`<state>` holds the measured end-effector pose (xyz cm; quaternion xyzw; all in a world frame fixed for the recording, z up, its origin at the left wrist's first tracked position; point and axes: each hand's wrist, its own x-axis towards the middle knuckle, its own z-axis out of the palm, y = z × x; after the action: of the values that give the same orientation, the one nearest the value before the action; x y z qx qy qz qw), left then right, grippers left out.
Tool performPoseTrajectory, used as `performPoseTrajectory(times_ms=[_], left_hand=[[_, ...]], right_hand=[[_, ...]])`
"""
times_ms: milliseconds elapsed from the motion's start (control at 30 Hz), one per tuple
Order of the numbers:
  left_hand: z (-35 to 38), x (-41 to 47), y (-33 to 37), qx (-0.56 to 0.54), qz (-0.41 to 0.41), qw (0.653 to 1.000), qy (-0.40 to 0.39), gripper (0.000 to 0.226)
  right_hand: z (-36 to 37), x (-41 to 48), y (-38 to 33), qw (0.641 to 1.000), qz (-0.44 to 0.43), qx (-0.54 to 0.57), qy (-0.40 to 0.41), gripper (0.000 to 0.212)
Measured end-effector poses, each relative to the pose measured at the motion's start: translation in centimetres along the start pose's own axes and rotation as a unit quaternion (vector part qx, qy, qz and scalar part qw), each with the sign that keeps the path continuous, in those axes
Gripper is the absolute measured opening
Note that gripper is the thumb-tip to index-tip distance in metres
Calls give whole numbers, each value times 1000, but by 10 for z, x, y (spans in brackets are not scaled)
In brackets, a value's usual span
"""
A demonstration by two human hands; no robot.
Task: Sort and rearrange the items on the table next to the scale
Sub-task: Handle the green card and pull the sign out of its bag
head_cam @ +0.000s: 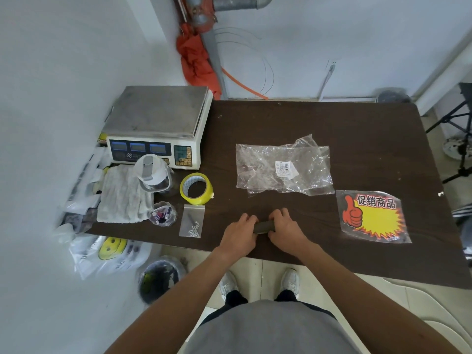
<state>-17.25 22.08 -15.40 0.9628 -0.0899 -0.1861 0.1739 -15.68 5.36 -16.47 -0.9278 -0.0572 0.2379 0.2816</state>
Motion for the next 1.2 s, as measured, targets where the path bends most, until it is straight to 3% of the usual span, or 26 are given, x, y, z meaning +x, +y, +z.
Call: performPoseTrajectory(times_ms=[133,233,300,433,567,700,933,1067,1200], left_hand=[[-3,-1,-8,-71,-54,996,5,31],[-5,-5,-17,-185,-134,973,-26,32],[-8,-11,-24,-311,-199,928,-56,32],[-18,-32,-32,-537,-288,790,-67,34],[-22,-43,-39,-584,-317,747,-28,21],[-27,-47,-47,-576,-328,749,7,12],[-31,-53,-62,-598,-340,725,33,25],[-30,-51,-67,-572,-350,740,46,31],[-30,-51,-70,-520,-341,781,53,34]], right_hand=[[5,5,-4,995,51,80,34,44],[5,12,-7,986,84,139,25,45],[4,19,-11,976,109,189,-4,41],[3,27,-32,960,103,259,-32,31],[13,36,-60,968,55,239,-54,28],[26,46,-80,974,18,215,-65,31],[41,52,-97,924,117,353,-89,33],[50,50,-103,928,127,330,-118,28],[52,54,-111,935,130,311,-106,31]])
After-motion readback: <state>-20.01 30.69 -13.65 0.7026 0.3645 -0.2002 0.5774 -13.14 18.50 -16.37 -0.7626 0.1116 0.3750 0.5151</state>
